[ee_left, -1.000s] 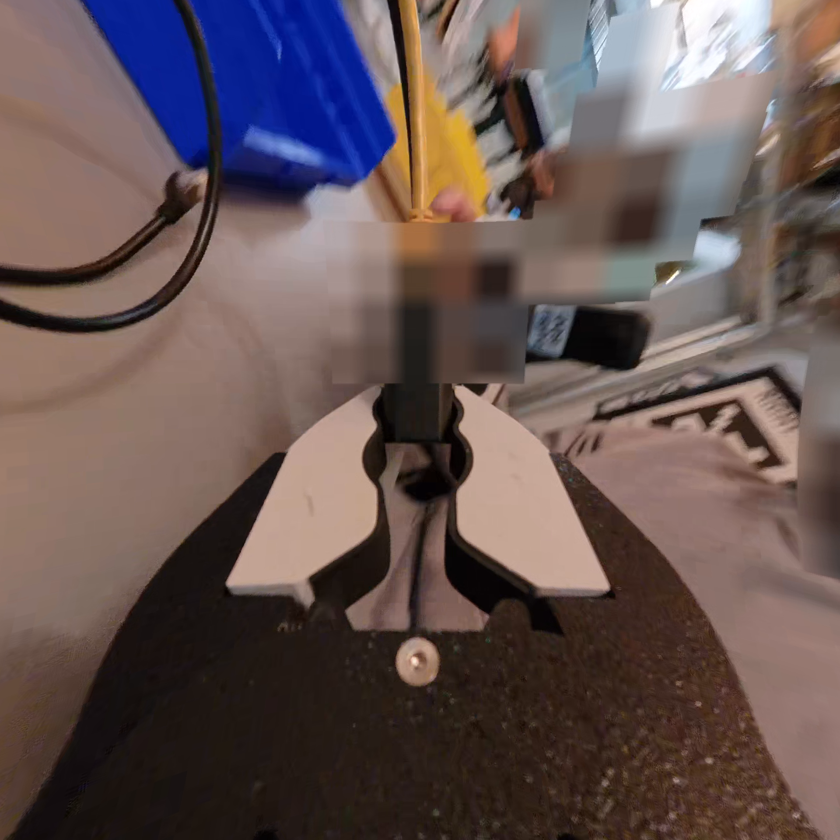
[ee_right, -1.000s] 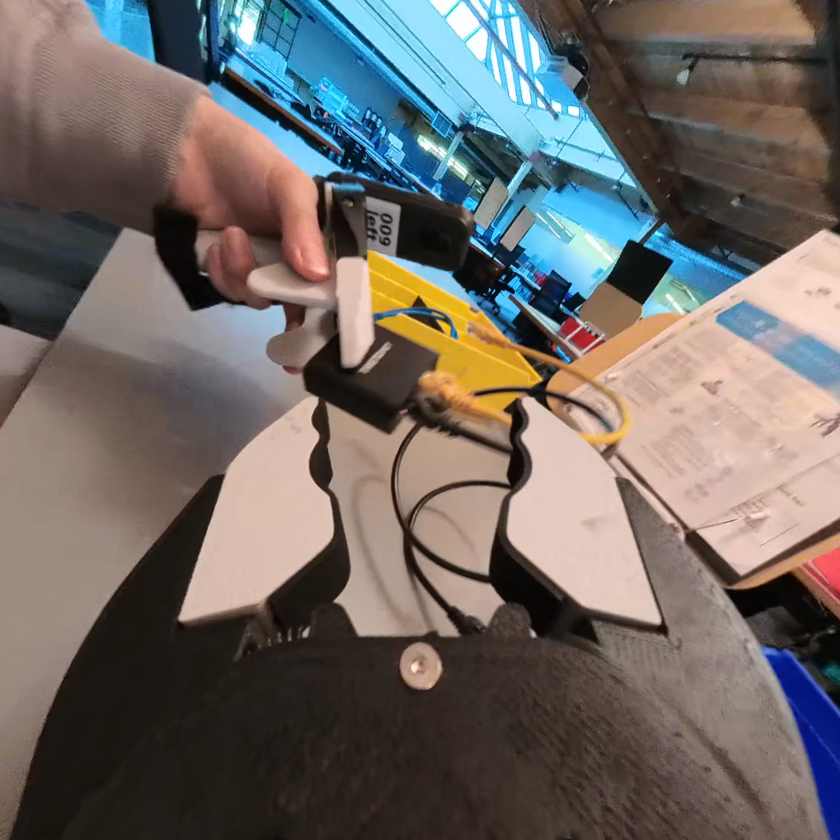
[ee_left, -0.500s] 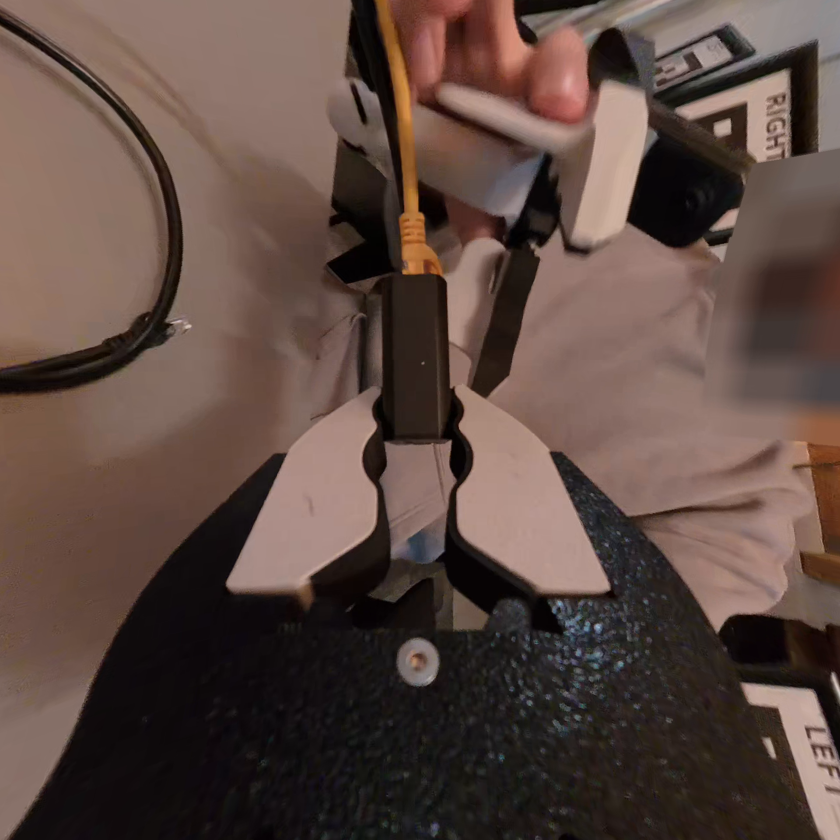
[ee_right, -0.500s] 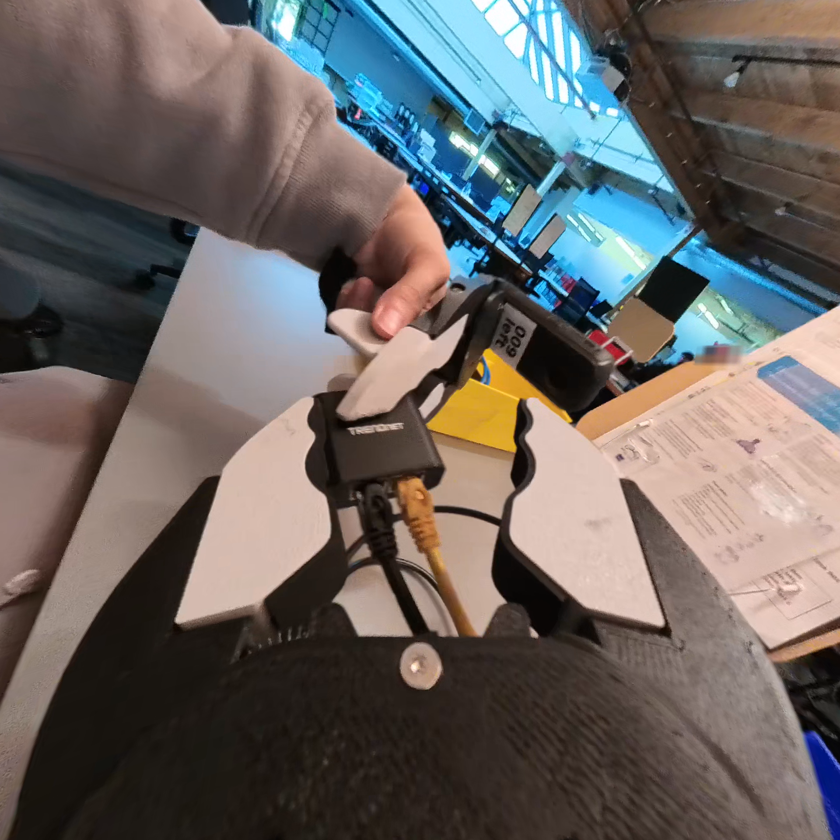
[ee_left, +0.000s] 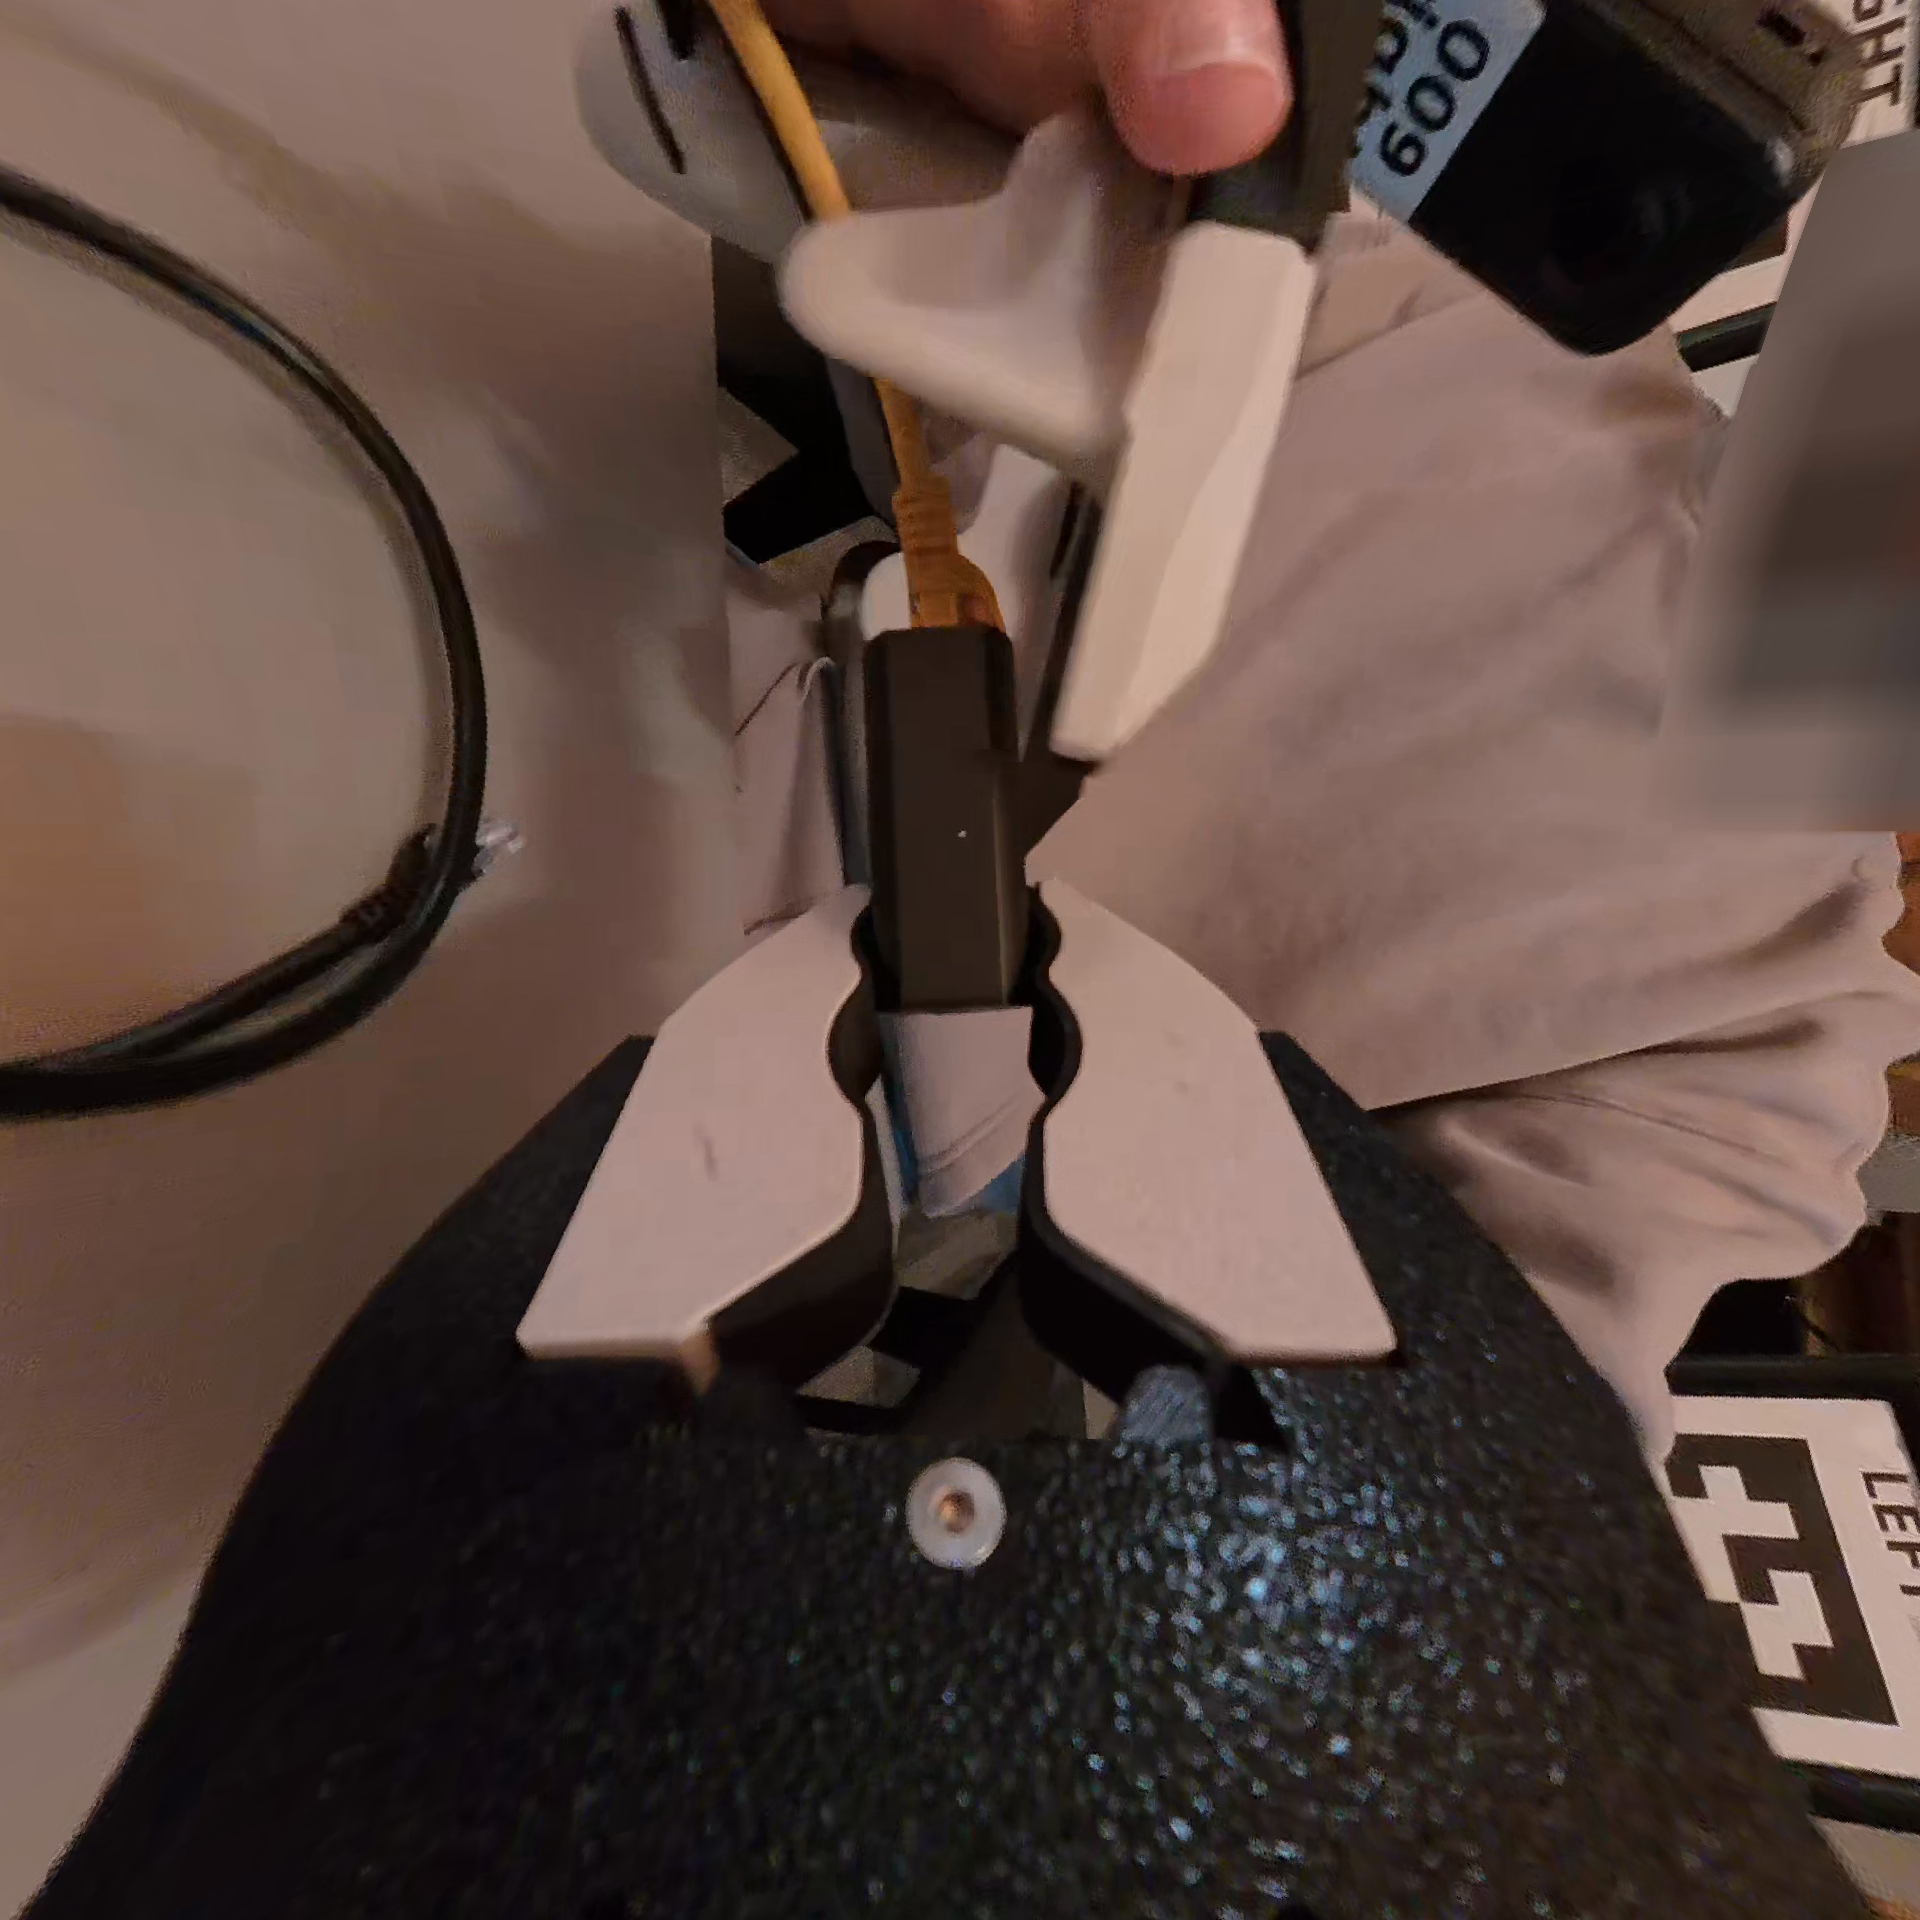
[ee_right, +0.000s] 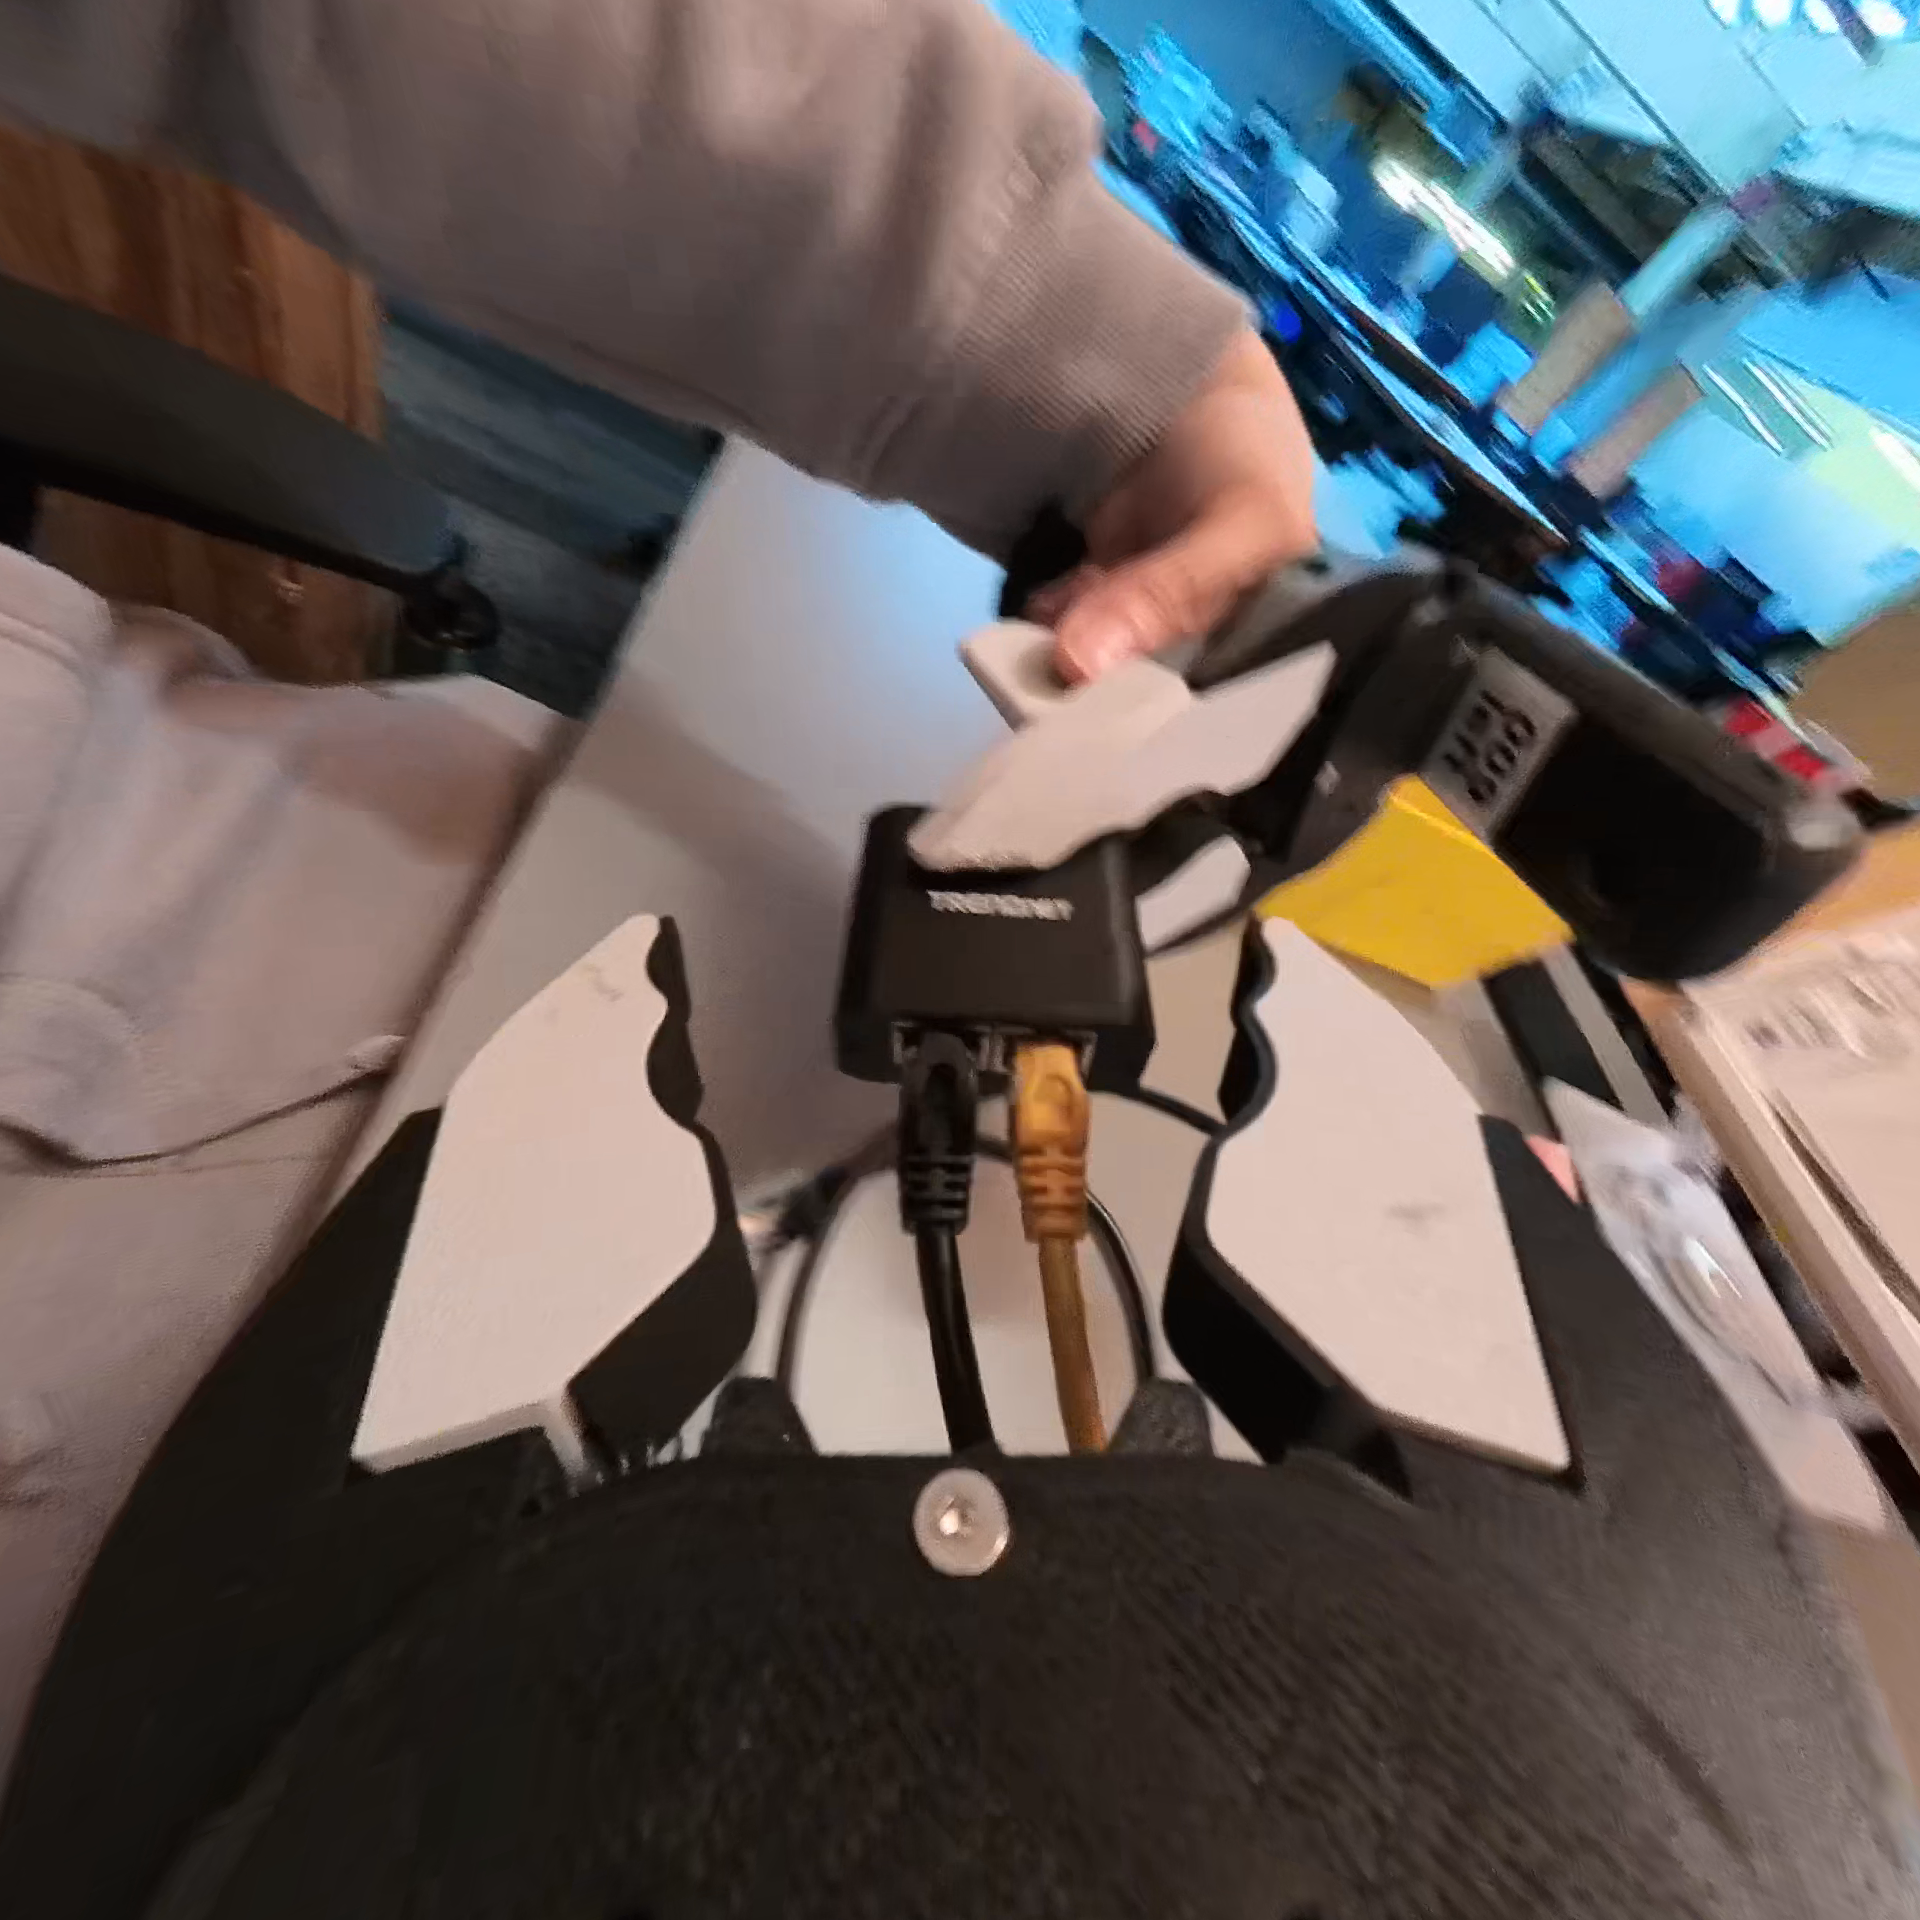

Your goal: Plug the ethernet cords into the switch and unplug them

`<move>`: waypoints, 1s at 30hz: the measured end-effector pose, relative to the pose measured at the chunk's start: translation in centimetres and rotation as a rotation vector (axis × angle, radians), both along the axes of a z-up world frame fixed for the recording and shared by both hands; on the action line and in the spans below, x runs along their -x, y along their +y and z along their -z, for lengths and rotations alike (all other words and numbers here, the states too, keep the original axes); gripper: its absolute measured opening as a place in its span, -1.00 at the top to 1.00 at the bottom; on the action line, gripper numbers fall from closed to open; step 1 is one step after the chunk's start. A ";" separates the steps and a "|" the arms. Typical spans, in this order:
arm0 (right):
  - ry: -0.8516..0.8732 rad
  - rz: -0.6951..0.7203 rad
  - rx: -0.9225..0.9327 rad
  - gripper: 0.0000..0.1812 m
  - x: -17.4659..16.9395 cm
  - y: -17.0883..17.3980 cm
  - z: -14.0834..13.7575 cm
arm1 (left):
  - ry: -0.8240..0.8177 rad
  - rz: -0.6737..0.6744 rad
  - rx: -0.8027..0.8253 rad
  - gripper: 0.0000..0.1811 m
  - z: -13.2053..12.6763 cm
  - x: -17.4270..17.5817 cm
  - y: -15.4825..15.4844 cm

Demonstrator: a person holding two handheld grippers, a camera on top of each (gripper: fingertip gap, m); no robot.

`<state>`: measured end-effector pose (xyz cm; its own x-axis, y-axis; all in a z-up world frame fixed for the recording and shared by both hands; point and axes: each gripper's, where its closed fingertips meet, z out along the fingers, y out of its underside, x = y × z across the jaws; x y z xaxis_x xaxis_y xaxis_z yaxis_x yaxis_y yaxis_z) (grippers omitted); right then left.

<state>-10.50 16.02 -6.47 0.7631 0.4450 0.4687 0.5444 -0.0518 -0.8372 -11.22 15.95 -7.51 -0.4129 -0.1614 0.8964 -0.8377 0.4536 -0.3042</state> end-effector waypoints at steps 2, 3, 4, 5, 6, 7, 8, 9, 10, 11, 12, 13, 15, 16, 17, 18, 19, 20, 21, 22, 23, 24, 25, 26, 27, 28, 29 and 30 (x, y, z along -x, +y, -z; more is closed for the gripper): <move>-0.044 0.092 0.001 -0.14 -1.7 0.9 1.0 | -0.006 -0.032 0.035 0.74 -0.4 -0.8 -0.4; -0.048 0.089 -0.018 -0.14 -1.8 1.0 1.1 | -0.005 -0.044 0.054 0.74 -0.7 -1.1 -0.4; -0.039 0.094 -0.049 -0.12 -2.0 1.2 1.0 | -0.011 -0.048 0.055 0.74 -0.6 -1.2 -0.4; -0.019 0.097 -0.083 -0.07 -2.1 1.4 0.8 | -0.019 -0.045 0.045 0.74 -0.4 -1.3 -0.3; 0.022 0.087 -0.112 -0.01 -2.1 1.5 0.6 | -0.024 -0.037 0.039 0.74 -0.3 -1.2 -0.3; 0.075 0.066 -0.124 -0.01 -1.9 1.5 0.5 | -0.033 -0.029 0.033 0.73 -0.2 -1.1 -0.3; 0.132 0.032 -0.126 0.03 -1.7 1.4 0.6 | -0.046 -0.023 0.022 0.73 -0.1 -1.1 -0.3; 0.179 -0.002 -0.136 0.14 -1.4 1.3 0.7 | -0.060 -0.015 0.010 0.72 0.0 -1.1 -0.2; 0.201 -0.019 -0.157 0.18 -1.3 1.3 0.6 | -0.065 -0.008 0.001 0.72 0.1 -1.2 -0.2; 0.208 -0.016 -0.184 0.19 -1.4 1.3 0.6 | -0.061 -0.003 -0.007 0.71 0.1 -1.4 -0.2; 0.211 -0.012 -0.208 0.22 -1.5 1.3 0.6 | -0.056 0.005 -0.016 0.71 0.2 -1.4 -0.2; 0.211 -0.008 -0.224 0.25 -1.7 1.3 0.6 | -0.053 0.012 -0.024 0.71 0.3 -1.5 -0.3; 0.206 -0.001 -0.250 0.27 -1.9 1.4 0.8 | -0.042 0.017 -0.032 0.71 0.5 -1.6 -0.4; 0.211 0.001 -0.260 0.27 -2.0 1.4 0.9 | -0.042 0.020 -0.032 0.71 0.6 -1.6 -0.4; 0.211 0.005 -0.269 0.27 -2.1 1.5 1.1 | -0.042 0.020 -0.035 0.71 0.7 -1.7 -0.3; 0.211 0.009 -0.271 0.27 -2.2 1.7 1.3 | -0.043 0.021 -0.044 0.71 0.9 -1.8 -0.2; 0.221 0.006 -0.280 0.27 -2.2 1.7 1.5 | -0.043 0.020 -0.051 0.71 1.1 -1.8 -0.1; 0.241 -0.003 -0.286 0.27 -2.1 1.7 1.6 | -0.037 0.021 -0.054 0.71 1.2 -1.8 -0.1; 0.258 -0.013 -0.281 0.27 -2.0 1.8 1.8 | -0.030 0.027 -0.058 0.70 1.4 -1.7 0.0; 0.267 -0.020 -0.272 0.27 -1.9 1.9 2.0 | -0.027 0.035 -0.065 0.70 1.6 -1.6 0.0; 0.266 -0.021 -0.258 0.27 -1.9 2.0 2.3 | -0.022 0.041 -0.074 0.70 1.9 -1.5 0.1; 0.252 -0.009 -0.239 0.27 -1.9 2.1 2.6 | -0.021 0.045 -0.085 0.70 2.1 -1.5 0.3; 0.239 0.019 -0.223 0.27 -2.2 2.3 2.8 | -0.033 0.041 -0.092 0.70 2.3 -1.6 0.4; 0.243 0.037 -0.213 0.27 -2.4 2.5 2.9 | -0.054 0.023 -0.095 0.69 2.4 -2.0 0.5; 0.246 0.058 -0.207 0.27 -2.9 2.6 3.1 | -0.075 -0.006 -0.106 0.69 2.5 -2.4 0.6; 0.247 0.093 -0.213 0.27 -3.5 2.7 3.3 | -0.100 -0.052 -0.133 0.68 2.6 -3.1 0.7; 0.259 0.125 -0.230 0.27 -4.2 2.6 3.1 | -0.130 -0.111 -0.163 0.67 2.6 -3.9 0.9; 0.283 0.142 -0.245 0.27 -4.8 2.5 2.8 | -0.163 -0.172 -0.179 0.65 2.2 -4.6 1.0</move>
